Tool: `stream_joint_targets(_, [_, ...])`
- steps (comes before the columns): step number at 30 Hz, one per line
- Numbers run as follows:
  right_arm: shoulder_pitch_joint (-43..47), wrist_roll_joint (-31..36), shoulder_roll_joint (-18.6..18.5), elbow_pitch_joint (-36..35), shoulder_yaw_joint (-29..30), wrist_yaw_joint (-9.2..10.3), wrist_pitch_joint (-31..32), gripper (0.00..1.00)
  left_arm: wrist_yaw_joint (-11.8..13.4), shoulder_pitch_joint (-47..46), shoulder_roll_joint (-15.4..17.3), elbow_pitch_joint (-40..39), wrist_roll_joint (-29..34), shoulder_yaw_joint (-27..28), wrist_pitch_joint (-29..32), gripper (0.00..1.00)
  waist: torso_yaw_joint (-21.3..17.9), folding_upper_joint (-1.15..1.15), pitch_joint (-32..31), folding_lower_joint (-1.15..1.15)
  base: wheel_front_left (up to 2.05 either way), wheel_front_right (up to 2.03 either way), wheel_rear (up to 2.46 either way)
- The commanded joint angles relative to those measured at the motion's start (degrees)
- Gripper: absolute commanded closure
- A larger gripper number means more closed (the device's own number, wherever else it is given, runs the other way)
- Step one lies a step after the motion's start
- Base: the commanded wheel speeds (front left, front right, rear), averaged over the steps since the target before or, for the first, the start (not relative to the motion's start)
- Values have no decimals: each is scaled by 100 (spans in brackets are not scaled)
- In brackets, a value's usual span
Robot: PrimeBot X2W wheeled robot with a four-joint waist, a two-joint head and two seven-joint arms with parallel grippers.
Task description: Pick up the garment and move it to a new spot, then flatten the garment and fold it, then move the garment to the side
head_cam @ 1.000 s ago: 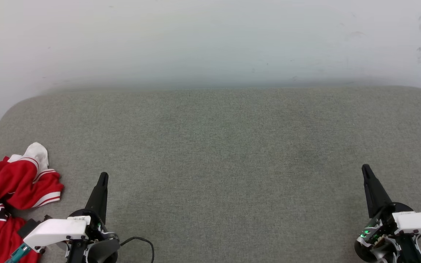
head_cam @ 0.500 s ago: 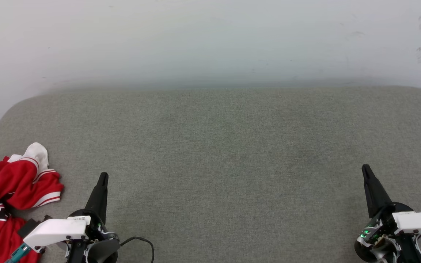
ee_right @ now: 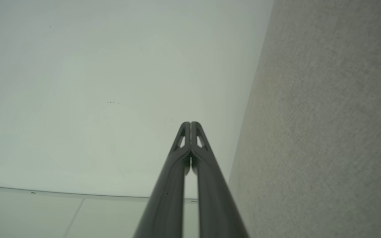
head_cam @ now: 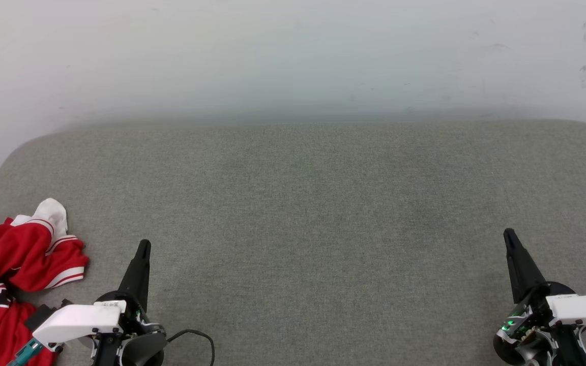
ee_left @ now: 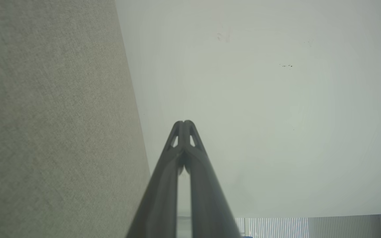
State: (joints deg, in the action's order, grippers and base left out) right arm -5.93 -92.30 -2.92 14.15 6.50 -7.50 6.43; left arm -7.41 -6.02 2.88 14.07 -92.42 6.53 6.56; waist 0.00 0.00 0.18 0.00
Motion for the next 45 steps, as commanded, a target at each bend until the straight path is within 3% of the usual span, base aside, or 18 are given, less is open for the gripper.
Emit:
stream_joint_targets(1, [-68, -23, 8, 2, 2, 2, 16, 100, -26, -43, -11, -3, 1, 13, 11, 100, 0, 0, 0, 0, 0, 0, 0])
stream_joint_targets(7, [-68, -23, 8, 2, 2, 2, 16, 100, -26, -43, -11, -3, 1, 13, 11, 100, 0, 0, 0, 0, 0, 0, 0])
stream_joint_targets(8, [0, 2, 0, -4, 0, 0, -2, 0, 0, 0, 0, -2, 2, -5, -1, 0, 0, 0, 0, 0, 0, 0, 0])
stream_joint_targets(12, [123, 7, 2, 113, -11, 1, -15, 0, 8, 107, -10, 123, 6, -43, -11, 0, 0, 0, 1, 0, 0, 0, 0])
stream_joint_targets(35, [345, 369, -41, -857, -338, 1, -638, 0, 2, 68, 11, -631, 329, -860, -642, 0, -12, 0, 8, 0, 0, 0, 0])
stream_joint_targets(40, [381, 607, -100, -1065, -390, 1, -753, 0, 1, 71, 34, -786, 662, -949, -757, 0, -14, 0, 12, 0, 0, 0, 0])
stream_joint_targets(45, [418, 1302, -153, -1172, -394, 1, -862, 0, 0, 62, 36, -893, 1433, -923, -865, 0, -11, 0, 15, 0, 0, 0, 0])
